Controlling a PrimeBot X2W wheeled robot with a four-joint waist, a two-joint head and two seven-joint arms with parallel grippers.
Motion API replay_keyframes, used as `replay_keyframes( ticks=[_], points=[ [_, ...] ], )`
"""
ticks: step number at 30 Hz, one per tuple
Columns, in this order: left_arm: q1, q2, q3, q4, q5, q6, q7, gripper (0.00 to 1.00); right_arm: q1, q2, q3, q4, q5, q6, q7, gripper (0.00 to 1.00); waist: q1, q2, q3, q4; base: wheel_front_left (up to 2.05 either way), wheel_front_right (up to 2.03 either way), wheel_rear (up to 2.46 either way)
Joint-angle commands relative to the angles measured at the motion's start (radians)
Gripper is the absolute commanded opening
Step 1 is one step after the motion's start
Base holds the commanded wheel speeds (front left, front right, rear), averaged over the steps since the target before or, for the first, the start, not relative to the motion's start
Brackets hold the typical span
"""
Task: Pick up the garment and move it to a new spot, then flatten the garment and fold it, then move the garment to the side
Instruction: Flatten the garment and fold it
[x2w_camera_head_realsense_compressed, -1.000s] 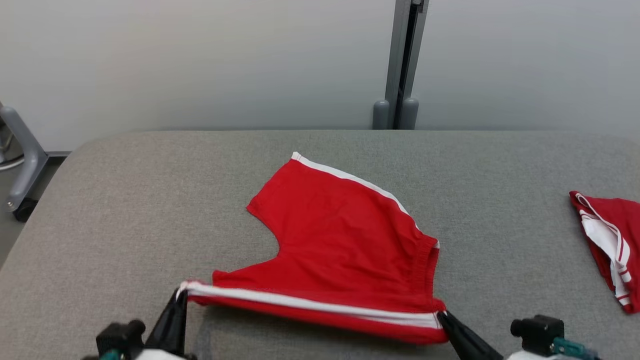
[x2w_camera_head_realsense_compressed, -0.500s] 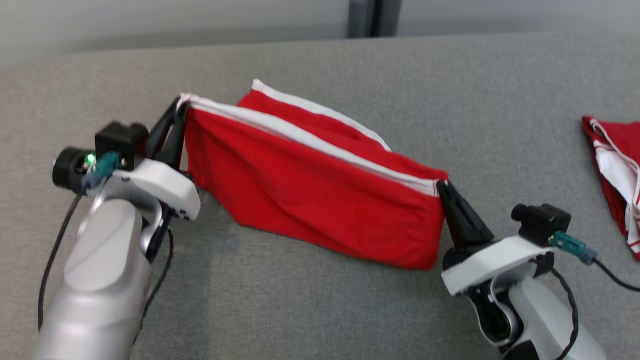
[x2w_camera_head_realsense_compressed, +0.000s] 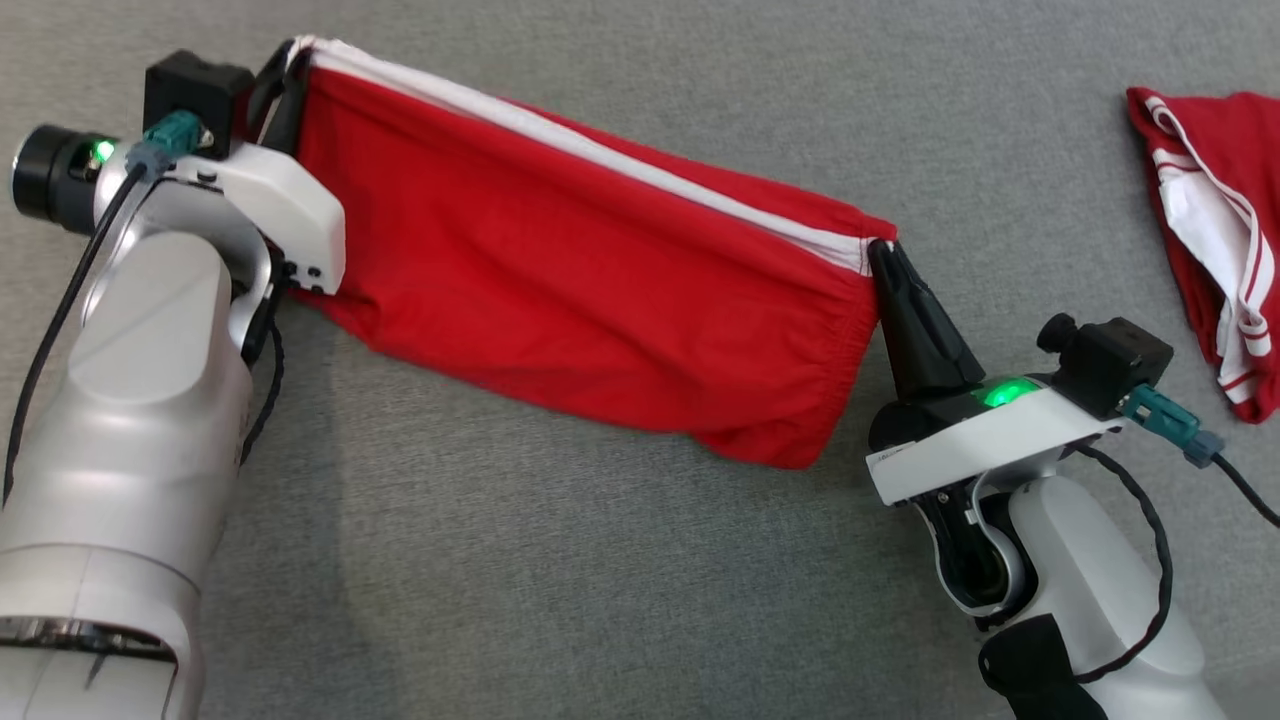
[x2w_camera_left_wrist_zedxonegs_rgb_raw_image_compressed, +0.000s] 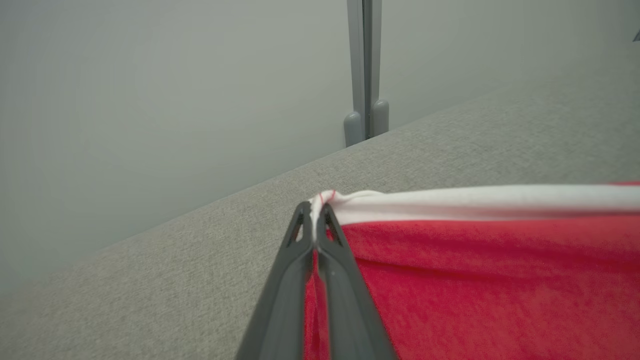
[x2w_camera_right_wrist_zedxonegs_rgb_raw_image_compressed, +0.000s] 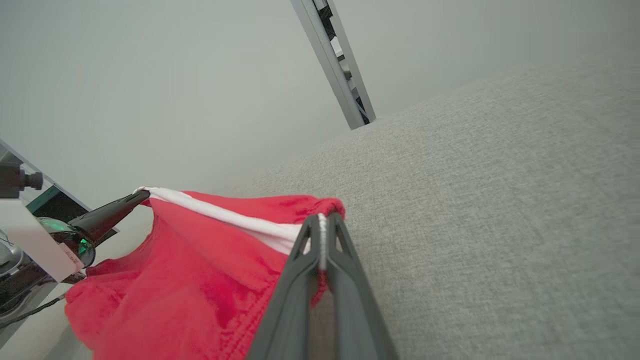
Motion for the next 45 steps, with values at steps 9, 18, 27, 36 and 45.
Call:
replay_keyframes(
  ticks=[9, 18, 27, 36, 45],
  points=[
    [-0.068, 0.011, -0.007, 0.105, 0.002, 0.047, -0.001, 0.83, -0.014, -0.005, 0.033, -0.025, 0.005, 0.000, -0.005, 0.71, 0.0000, 0.0000, 0.028, -0.036, 0.00, 0.00, 0.00],
    [0.009, -0.021, 0.036, 0.057, -0.064, 0.042, -0.001, 1.00, 0.031, -0.004, -0.068, -0.061, -0.032, 0.000, -0.005, 1.00, 0.0000, 0.0000, -0.010, -0.003, 0.00, 0.00, 0.00],
    [0.045, -0.037, 0.050, 0.176, -0.109, 0.041, 0.112, 1.00, 0.075, -0.003, -0.158, -0.085, -0.078, 0.000, -0.005, 1.00, 0.0000, 0.0000, -0.054, 0.005, 0.00, 0.00, 0.00],
    [0.080, -0.031, 0.040, 0.203, -0.127, 0.030, 0.246, 0.00, 0.082, -0.004, -0.156, -0.076, -0.081, 0.000, -0.005, 1.00, 0.0000, 0.0000, -0.093, -0.008, 0.00, 0.00, 0.00],
    [0.179, -0.054, 0.062, 0.203, -0.174, 0.023, 0.187, 0.00, 0.127, -0.004, -0.183, -0.038, -0.112, 0.000, -0.005, 1.00, 0.0000, 0.0000, -0.202, 0.028, 0.00, 0.00, 0.00]
  ],
)
